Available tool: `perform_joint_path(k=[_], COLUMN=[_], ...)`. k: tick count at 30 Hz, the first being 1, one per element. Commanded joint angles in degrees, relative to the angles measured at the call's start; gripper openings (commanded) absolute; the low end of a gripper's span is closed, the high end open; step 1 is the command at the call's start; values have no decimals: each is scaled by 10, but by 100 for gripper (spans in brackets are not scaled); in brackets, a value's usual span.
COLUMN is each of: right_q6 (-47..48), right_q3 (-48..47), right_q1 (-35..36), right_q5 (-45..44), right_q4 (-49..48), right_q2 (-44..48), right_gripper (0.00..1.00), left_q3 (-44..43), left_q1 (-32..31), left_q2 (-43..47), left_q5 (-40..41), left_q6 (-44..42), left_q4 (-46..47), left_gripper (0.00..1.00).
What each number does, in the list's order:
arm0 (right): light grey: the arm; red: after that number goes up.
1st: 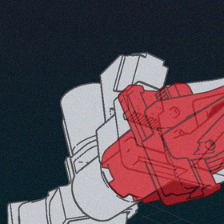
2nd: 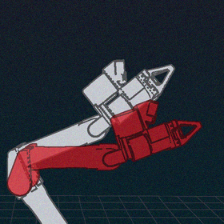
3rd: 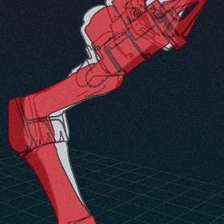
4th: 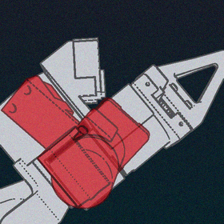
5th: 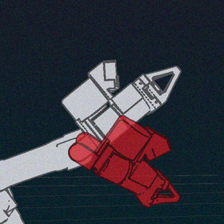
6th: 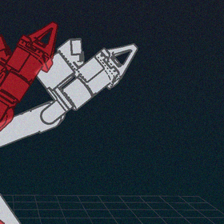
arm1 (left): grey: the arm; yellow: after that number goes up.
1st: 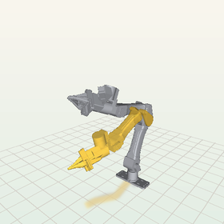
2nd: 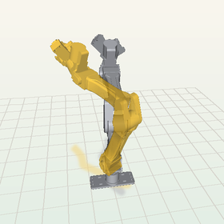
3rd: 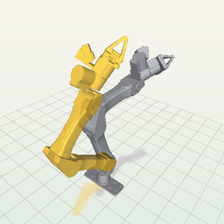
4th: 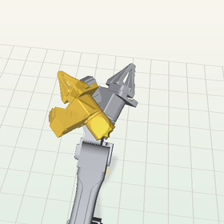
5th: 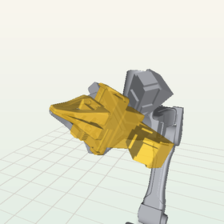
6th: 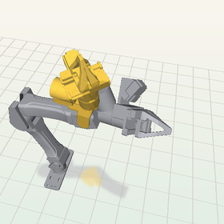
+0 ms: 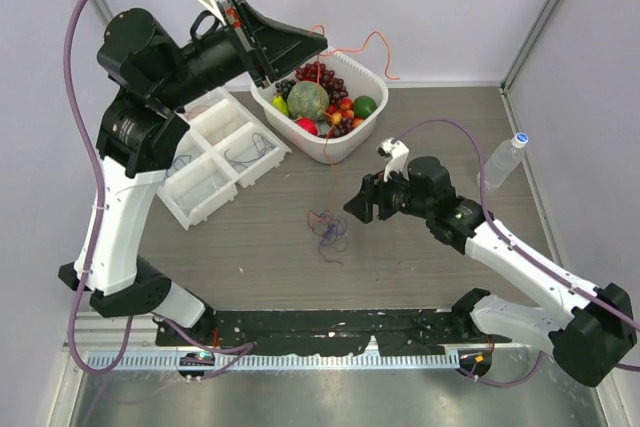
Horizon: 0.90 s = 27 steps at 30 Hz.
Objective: Untangle the cables
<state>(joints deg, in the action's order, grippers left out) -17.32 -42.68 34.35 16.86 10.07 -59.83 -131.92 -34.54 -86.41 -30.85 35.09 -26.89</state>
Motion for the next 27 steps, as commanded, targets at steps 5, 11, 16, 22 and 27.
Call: perform_joint_path(k=[5, 11, 16, 22, 27], right_q6=[47, 12, 6, -61, -100], right_q3=[-150, -187, -141, -86, -42], right_q1=[86, 101, 102, 84, 36], right_q5=[-6, -154, -219, -212, -219], right_q4=[-72, -97, -130, -179, -171], right_q2=[-60, -120, -181, -273, -284], right_gripper=[67, 56, 41, 38, 38], left_q3=[-54, -83, -145, -199, -194], left_q1=[2, 11, 61, 177, 217], left_q2=[-13, -17, -24, -34, -13], left_q5=[-11, -21, -48, -85, -89], left_q6=[3, 30, 102, 291, 297], left_q4=[23, 61, 136, 310, 314], left_gripper=[0, 0, 0, 0, 0])
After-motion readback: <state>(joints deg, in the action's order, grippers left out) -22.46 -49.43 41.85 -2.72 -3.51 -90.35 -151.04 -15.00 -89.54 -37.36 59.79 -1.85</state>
